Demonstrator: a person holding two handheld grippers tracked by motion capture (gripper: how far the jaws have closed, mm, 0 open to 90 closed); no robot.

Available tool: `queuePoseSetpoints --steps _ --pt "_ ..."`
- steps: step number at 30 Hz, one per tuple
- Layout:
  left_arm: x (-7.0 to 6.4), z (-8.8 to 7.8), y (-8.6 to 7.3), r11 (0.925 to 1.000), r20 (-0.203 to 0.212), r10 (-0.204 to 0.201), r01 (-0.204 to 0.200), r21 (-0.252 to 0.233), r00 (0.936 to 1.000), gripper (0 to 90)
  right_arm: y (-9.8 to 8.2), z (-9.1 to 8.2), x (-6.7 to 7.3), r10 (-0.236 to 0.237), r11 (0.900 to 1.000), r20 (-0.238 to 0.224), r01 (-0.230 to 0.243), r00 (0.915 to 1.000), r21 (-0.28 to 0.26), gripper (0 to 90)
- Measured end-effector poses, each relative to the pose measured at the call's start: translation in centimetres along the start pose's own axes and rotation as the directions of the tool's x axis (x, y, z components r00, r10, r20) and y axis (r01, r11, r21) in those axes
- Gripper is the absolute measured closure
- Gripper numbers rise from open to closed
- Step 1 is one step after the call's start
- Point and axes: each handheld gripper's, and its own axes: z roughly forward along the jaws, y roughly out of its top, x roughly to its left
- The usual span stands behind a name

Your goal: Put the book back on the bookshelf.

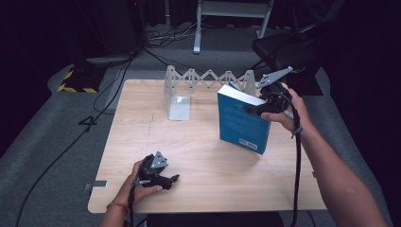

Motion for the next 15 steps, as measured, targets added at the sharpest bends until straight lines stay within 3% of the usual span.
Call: queuePoseSetpoints --steps 10,15 --pt "0.0 0.0 0.0 1.0000 0.000 -0.001 0.001 0.000 1.0000 19.8 0.2 -0.1 -2.6 0.078 0.997 0.052 -0.077 0.9956 -0.010 61.4" --pt "0.0 0.0 0.0 1.0000 0.001 0.002 -0.002 0.000 1.0000 19.7 0.4 -0.1 -4.0 0.122 0.992 0.096 -0.122 0.9879 -0.006 61.4"
